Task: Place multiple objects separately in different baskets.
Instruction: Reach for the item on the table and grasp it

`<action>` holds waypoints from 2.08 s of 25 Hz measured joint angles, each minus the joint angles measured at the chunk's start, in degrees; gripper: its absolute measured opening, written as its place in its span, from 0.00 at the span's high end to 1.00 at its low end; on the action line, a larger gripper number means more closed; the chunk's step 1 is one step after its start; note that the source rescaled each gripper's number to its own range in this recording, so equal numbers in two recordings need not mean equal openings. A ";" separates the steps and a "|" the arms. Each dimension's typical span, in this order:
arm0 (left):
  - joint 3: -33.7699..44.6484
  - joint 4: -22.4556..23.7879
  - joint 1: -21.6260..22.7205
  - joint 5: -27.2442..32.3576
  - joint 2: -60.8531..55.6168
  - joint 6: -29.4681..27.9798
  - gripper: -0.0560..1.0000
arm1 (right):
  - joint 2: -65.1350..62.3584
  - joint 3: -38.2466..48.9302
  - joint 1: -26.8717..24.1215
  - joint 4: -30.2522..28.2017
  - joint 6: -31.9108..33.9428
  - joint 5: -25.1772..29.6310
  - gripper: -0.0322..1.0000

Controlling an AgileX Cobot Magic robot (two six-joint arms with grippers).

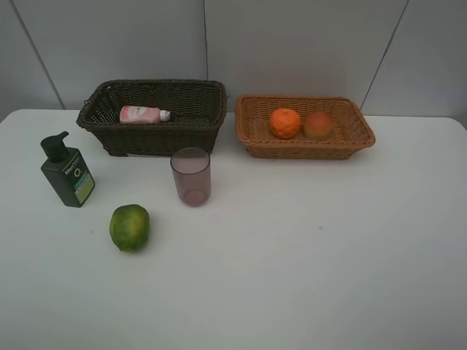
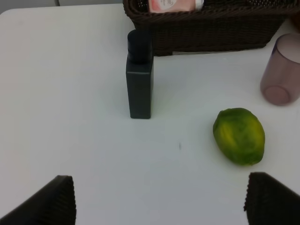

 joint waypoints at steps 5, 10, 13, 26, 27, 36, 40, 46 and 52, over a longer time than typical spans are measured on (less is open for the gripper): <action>0.00 0.00 0.00 0.00 0.00 0.00 0.06 | 0.00 0.00 0.00 0.00 -0.26 0.00 0.04; 0.00 0.00 0.00 0.00 0.00 0.00 0.06 | 0.00 0.00 0.00 0.07 -1.03 0.00 0.04; 0.00 0.00 0.00 0.00 0.00 0.00 0.06 | 0.00 0.00 0.00 0.07 -1.09 0.00 0.04; 0.00 0.00 0.00 0.00 0.00 0.00 0.06 | 0.00 0.00 2.45 0.24 -1.09 0.00 0.04; 0.00 0.00 0.00 0.00 0.00 0.00 0.06 | 0.00 0.00 2.45 0.24 -1.09 0.00 0.04; 0.00 0.00 0.00 0.00 0.00 0.00 0.06 | 0.00 0.00 2.45 0.24 -1.09 0.00 0.04; 0.00 0.00 0.00 0.00 0.00 0.00 0.06 | 0.00 0.00 2.45 0.24 -1.09 0.00 0.04; 0.00 0.00 0.00 0.00 0.00 0.00 0.06 | 0.00 0.00 2.45 0.24 -1.09 0.00 0.04; 0.00 0.00 0.00 0.00 0.00 0.00 0.06 | 0.00 0.00 2.45 0.24 -1.09 0.00 0.04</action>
